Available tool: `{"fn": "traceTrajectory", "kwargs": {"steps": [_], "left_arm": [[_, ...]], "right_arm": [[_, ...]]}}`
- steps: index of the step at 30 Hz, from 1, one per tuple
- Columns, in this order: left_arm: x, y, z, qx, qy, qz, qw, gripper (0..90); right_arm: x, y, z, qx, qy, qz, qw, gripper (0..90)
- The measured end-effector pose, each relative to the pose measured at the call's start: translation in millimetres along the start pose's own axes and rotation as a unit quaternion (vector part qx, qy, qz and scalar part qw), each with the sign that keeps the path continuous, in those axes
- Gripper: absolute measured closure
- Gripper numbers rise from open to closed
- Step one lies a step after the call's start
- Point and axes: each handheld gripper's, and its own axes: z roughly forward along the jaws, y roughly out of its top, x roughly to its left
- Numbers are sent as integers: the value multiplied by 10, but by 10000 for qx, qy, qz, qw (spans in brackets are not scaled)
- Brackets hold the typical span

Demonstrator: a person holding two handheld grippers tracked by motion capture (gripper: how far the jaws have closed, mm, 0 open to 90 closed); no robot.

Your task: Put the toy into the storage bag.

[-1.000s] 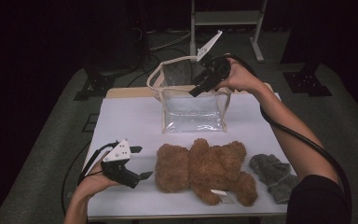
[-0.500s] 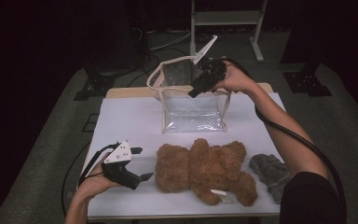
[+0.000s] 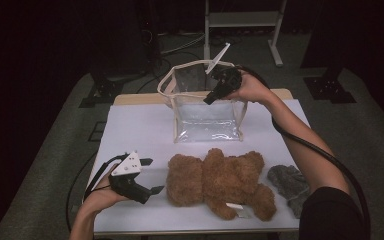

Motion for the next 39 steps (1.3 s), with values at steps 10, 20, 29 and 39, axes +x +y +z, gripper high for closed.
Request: {"fn": "traceTrajectory", "kwargs": {"steps": [10, 20, 29, 39], "left_arm": [[-1, 2, -6, -27, 3, 10, 10000, 83], [-14, 16, -26, -51, -4, 38, 10000, 83], [-31, 46, -9, -67, -47, 94, 9999, 83], [-36, 49, -19, -47, -39, 114, 9999, 83]], "right_arm": [[193, -44, -4, 24, 78, -68, 9999, 870], [521, -155, -64, 5, 195, -196, 9996, 870], [798, -230, -131, -62, 308, -297, 9991, 869], [934, -284, -113, -57, 352, -366, 9987, 867]]}}
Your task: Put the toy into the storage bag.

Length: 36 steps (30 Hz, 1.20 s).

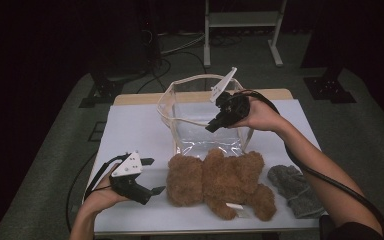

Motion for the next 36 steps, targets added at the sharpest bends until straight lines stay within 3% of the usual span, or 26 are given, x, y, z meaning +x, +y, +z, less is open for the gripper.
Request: {"fn": "traceTrajectory", "kwargs": {"steps": [3, 8, 9, 10, 13, 20, 23, 28, 36], "left_arm": [[-1, 0, -4, -27, 1, -11, 10000, 83], [-5, -3, -1, -51, 0, -8, 10000, 83], [-7, -4, 0, -54, -4, 2, 10000, 83], [-11, -4, 3, -64, -11, -3, 10000, 83], [-11, -4, 4, -70, -1, 9, 10000, 83], [-4, -11, -30, -137, 43, -31, 9999, 83], [1, -19, -32, -137, 61, -55, 9999, 83], [11, -33, -42, -131, 99, -82, 9998, 83], [13, -36, -72, -168, 119, -89, 9997, 83]], "right_arm": [[-15, -17, -10, -39, -28, 76, 10000, 828], [-27, -40, -110, -231, -138, 258, 9993, 583], [-27, -40, -110, -231, -138, 258, 9993, 583], [-9, -54, -168, -323, -169, 274, 9990, 510], [44, -73, -285, -506, -182, 203, 9983, 409], [238, -113, -488, -674, -354, 3, 9971, 319], [350, -142, -528, -756, -304, -57, 9967, 312], [545, -203, -454, -608, -168, -206, 9978, 293], [774, -407, -37, -413, 59, -316, 9986, 281]]}}
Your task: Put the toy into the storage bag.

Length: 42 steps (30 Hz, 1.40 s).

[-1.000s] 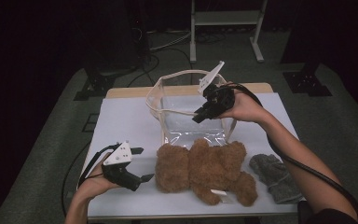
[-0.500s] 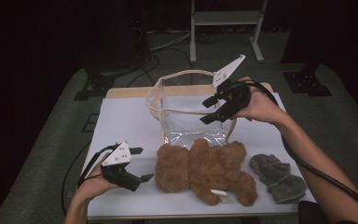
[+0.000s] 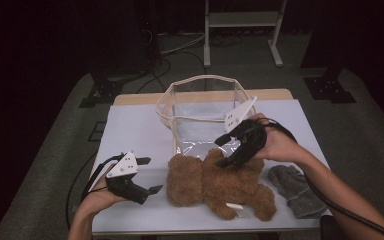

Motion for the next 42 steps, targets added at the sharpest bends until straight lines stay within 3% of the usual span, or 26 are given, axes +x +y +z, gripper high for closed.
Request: {"fn": "traceTrajectory", "kwargs": {"steps": [6, 13, 21, 23, 33, 38, 42], "left_arm": [[4, -11, 7, 31, 2, 3, 10000, 83], [5, -13, 9, 22, -11, -9, 10000, 83], [-7, -17, 13, 55, -26, 9, 10000, 83], [-12, -7, -1, 38, -14, 19, 10000, 83], [-5, -19, 15, 79, 9, 23, 10000, 83], [-4, -34, 15, 100, 6, 28, 9999, 83], [-10, -27, 5, 83, 9, 41, 10000, 83]], "right_arm": [[111, -171, 288, 263, 7, -56, 9996, 249], [162, -272, 434, 455, -110, -115, 9988, 212], [234, -442, 555, 644, -500, -350, 9961, 181], [228, -485, 582, 599, -555, -275, 9963, 169], [153, -628, 691, 364, -400, -42, 9985, 121], [177, -646, 718, 347, -437, -64, 9984, 98], [227, -644, 759, 477, -546, -238, 9971, 59]]}}
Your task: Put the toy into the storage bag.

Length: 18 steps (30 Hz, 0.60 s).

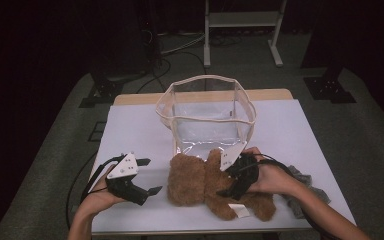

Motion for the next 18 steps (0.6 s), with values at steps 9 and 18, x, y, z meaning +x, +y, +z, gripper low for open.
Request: {"fn": "traceTrajectory", "kwargs": {"steps": [9, 18], "left_arm": [[-6, 8, -13, 8, 23, 44, 10000, 83], [-2, -6, -1, 1, 49, 17, 10000, 83]], "right_arm": [[17, -1, 41, 182, -169, -197, 9995, 64], [-51, -7, 60, 250, -76, -147, 9996, 159]]}}
